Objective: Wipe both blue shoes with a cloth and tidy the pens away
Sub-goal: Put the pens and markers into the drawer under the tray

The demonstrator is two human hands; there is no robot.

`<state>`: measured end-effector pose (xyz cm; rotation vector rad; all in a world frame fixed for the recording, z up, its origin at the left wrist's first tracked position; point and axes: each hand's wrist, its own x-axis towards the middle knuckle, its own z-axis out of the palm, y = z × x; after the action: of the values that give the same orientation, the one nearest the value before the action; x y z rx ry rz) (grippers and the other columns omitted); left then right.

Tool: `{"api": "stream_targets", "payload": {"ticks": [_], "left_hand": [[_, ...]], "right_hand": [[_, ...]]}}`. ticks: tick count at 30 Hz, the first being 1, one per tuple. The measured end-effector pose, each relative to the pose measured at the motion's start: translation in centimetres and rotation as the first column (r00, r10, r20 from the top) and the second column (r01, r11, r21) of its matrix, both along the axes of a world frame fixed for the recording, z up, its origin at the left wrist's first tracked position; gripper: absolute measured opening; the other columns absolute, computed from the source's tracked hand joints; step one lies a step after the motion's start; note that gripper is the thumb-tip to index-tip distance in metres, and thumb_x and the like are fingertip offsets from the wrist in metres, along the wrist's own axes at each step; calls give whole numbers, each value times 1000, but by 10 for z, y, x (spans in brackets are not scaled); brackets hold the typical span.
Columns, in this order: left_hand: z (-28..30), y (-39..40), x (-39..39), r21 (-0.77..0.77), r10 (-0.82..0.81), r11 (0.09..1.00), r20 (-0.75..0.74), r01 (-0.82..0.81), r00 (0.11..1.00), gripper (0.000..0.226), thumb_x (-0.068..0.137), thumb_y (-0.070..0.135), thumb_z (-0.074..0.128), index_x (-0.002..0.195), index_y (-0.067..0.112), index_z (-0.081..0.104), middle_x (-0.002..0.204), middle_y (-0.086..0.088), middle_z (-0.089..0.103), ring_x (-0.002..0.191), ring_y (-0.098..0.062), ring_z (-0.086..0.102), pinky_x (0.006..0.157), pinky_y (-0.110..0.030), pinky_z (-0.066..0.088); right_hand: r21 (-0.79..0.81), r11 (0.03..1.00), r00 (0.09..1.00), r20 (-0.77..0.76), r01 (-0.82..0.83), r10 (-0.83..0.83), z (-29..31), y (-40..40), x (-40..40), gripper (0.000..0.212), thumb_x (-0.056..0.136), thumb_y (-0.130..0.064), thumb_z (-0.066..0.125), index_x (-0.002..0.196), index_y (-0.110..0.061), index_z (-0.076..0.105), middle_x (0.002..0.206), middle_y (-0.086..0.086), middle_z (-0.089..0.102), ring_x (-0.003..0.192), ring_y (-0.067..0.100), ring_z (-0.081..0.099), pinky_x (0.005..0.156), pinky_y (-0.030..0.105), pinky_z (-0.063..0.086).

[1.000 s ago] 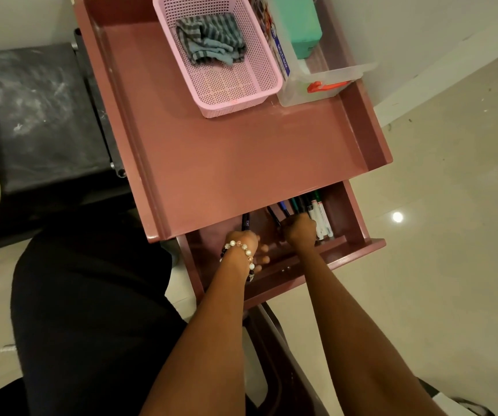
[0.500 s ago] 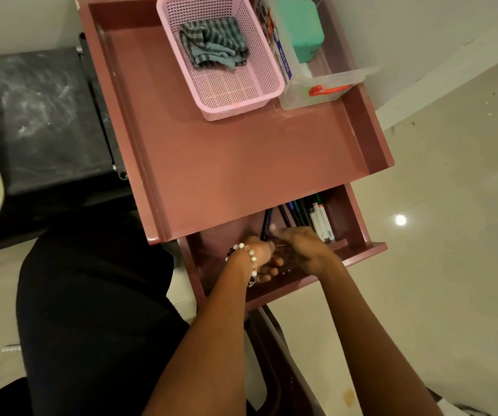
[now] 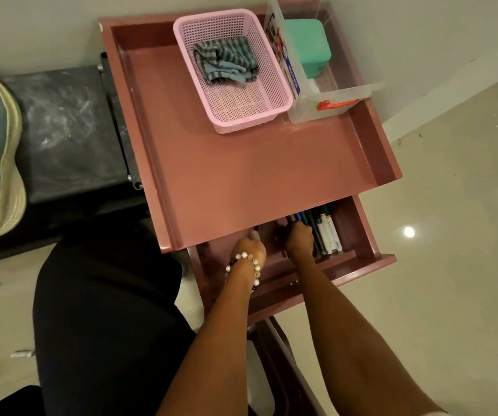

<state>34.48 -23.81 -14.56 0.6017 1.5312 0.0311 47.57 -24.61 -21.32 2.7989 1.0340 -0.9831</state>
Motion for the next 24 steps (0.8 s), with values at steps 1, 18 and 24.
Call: {"api": "stream_targets", "payload": {"ticks": [1, 18, 24], "left_hand": [[1, 3, 0, 1, 13, 1000, 11, -13, 1000, 54, 103, 38, 27, 126, -3, 54, 132, -25, 54, 123, -42, 50, 103, -46, 41], [-12, -12, 12, -76, -213, 970, 179, 229, 961, 35, 93, 22, 58, 119, -1, 54, 114, -21, 63, 98, -38, 65, 82, -49, 57], [-9, -4, 2, 67, -368, 926, -67, 372, 927, 42, 98, 29, 49, 129, 0, 51, 130, -15, 56, 117, -32, 54, 93, -33, 44]], "right_hand": [[-18, 1000, 999, 43, -12, 13, -1, -2, 0, 23, 92, -8, 54, 111, 3, 61, 109, 24, 61, 99, 39, 60, 82, 41, 50], [13, 877, 626, -705, 481, -332, 64, -30, -8, 19, 82, -13, 72, 91, 3, 69, 84, 17, 69, 66, 23, 65, 58, 32, 55], [178, 980, 972, -230, 85, -42, 22, -7, 9, 20, 79, -13, 74, 95, -1, 74, 88, 14, 71, 83, 27, 66, 68, 24, 49]]}}
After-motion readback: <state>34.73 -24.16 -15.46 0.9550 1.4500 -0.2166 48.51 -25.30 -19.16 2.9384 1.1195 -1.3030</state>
